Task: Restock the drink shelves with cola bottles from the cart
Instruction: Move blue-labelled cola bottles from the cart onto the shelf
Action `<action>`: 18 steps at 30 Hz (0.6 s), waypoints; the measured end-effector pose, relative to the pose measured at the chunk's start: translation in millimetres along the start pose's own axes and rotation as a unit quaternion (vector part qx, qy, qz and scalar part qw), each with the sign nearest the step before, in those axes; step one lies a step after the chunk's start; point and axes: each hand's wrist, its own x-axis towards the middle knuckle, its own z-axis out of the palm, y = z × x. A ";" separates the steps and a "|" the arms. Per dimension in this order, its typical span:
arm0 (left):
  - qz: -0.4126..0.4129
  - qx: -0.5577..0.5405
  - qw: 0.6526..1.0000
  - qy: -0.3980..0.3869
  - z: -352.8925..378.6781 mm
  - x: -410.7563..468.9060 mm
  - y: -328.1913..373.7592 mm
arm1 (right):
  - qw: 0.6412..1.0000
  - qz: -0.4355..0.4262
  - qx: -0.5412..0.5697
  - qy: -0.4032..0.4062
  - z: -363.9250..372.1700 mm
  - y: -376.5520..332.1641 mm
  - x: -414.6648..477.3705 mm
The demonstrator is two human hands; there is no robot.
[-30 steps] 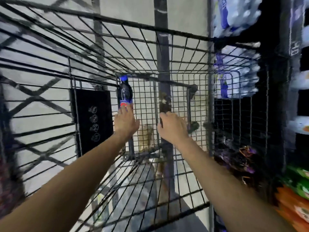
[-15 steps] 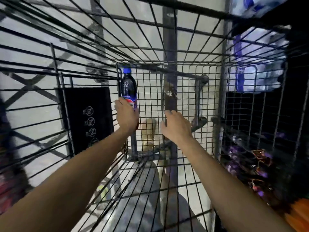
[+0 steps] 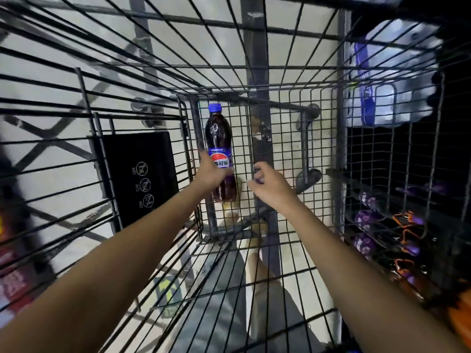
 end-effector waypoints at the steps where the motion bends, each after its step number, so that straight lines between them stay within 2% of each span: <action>1: 0.005 -0.003 1.000 -0.024 4.2 -8.1 4.0 | 0.999 0.004 0.023 -0.025 -0.4 1.8 -2.9; 3: 0.021 -0.014 0.997 -0.071 13.8 -26.5 15.3 | 0.994 0.014 0.072 -0.080 -1.3 6.0 -10.1; 5: 0.041 -0.021 0.993 -0.109 25.7 -45.7 27.5 | 0.988 0.017 0.116 -0.097 -2.7 11.9 -19.6; 9: 0.083 -0.008 0.986 -0.147 42.8 -84.1 47.4 | 0.979 0.015 0.199 -0.048 -12.1 29.0 -45.0; 14: 0.105 0.006 0.978 -0.181 55.7 -130.4 67.9 | 0.942 -0.011 0.334 -0.021 -36.4 45.3 -97.7; 18: 0.170 0.020 0.963 -0.206 73.1 -174.0 91.4 | 0.916 -0.019 0.401 0.014 -49.0 55.5 -150.6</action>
